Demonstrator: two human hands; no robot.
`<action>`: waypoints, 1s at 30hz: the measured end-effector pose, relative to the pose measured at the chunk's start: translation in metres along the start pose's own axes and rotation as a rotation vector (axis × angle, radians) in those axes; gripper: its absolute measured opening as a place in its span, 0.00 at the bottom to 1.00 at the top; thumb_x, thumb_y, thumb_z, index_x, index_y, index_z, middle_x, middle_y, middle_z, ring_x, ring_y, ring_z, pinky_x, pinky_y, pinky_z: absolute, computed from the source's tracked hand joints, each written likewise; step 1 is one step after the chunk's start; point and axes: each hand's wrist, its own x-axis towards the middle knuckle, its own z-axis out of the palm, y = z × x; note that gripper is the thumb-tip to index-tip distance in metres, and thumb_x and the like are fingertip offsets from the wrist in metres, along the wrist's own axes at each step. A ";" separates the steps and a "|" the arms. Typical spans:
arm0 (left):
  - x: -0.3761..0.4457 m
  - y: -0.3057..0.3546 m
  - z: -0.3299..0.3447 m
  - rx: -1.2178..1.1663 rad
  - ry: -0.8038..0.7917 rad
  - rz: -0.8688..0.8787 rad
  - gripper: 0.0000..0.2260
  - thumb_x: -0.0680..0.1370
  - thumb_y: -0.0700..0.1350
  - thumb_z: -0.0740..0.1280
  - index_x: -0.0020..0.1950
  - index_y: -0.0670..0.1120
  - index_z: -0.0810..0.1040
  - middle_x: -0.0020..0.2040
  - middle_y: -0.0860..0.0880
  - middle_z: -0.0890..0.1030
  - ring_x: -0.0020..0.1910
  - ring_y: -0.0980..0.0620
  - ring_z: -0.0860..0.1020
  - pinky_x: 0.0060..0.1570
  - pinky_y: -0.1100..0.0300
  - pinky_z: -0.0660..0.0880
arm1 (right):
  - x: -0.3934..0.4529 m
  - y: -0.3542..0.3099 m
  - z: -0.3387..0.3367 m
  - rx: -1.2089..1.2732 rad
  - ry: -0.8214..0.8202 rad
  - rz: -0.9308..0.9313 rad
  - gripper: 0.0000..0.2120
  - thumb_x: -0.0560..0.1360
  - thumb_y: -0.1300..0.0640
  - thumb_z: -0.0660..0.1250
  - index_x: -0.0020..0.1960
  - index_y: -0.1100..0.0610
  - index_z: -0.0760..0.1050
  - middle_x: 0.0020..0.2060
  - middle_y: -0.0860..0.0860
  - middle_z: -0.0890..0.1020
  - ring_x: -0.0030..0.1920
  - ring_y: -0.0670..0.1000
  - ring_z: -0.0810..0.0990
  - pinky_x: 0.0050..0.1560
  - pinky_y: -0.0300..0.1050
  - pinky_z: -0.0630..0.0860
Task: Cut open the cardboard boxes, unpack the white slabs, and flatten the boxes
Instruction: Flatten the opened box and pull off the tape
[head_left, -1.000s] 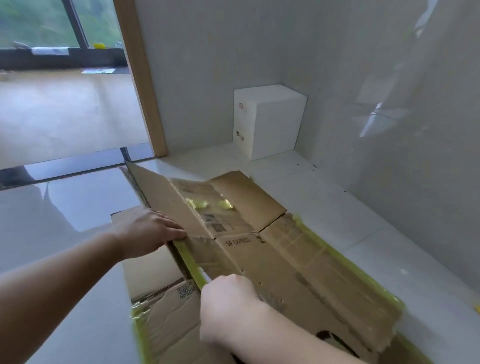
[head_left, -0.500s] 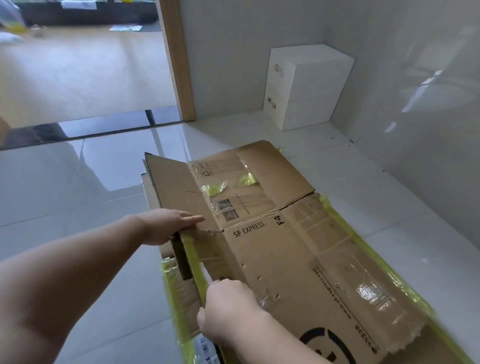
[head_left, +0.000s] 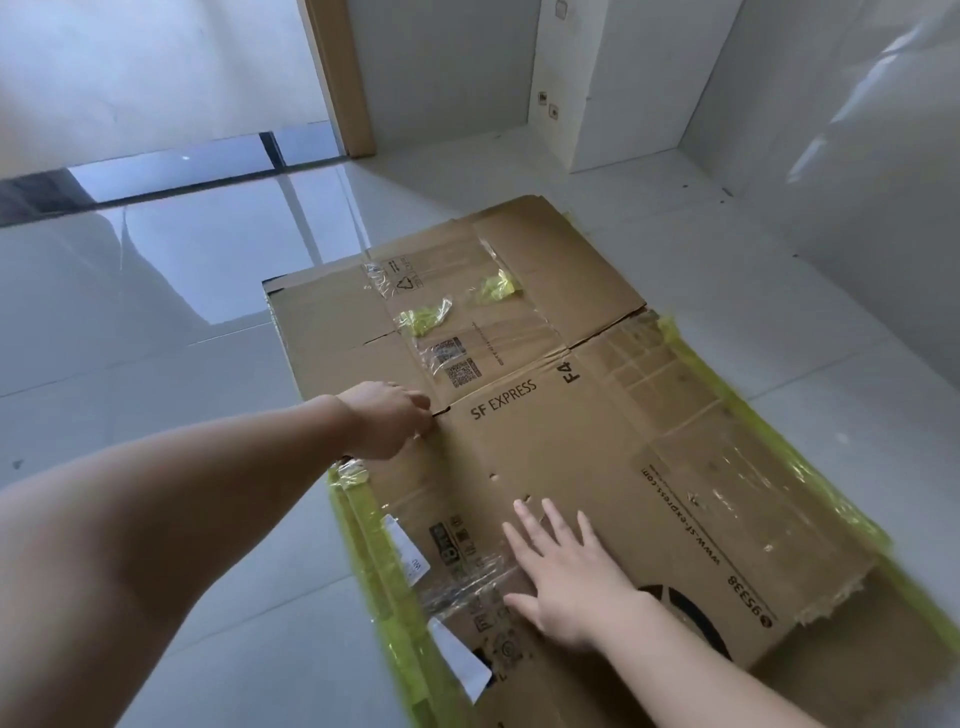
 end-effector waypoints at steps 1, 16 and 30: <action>0.009 0.005 0.005 -0.052 0.085 -0.046 0.19 0.80 0.51 0.56 0.71 0.53 0.66 0.73 0.51 0.64 0.69 0.47 0.66 0.67 0.51 0.66 | 0.001 0.002 0.009 -0.007 0.041 -0.008 0.36 0.78 0.34 0.45 0.76 0.49 0.32 0.72 0.48 0.27 0.73 0.56 0.27 0.72 0.62 0.32; 0.075 0.049 0.070 -0.125 0.302 -0.119 0.37 0.74 0.71 0.36 0.74 0.49 0.33 0.77 0.46 0.37 0.74 0.49 0.31 0.73 0.50 0.35 | 0.020 0.083 0.019 0.055 0.415 0.227 0.35 0.76 0.31 0.41 0.77 0.48 0.38 0.77 0.50 0.39 0.77 0.54 0.39 0.73 0.56 0.34; 0.088 0.045 0.055 -0.095 0.366 -0.013 0.36 0.76 0.68 0.40 0.77 0.48 0.41 0.77 0.49 0.42 0.76 0.50 0.37 0.74 0.53 0.39 | 0.030 0.175 0.022 0.103 0.456 0.430 0.39 0.72 0.30 0.30 0.76 0.49 0.34 0.75 0.45 0.34 0.74 0.46 0.31 0.73 0.52 0.31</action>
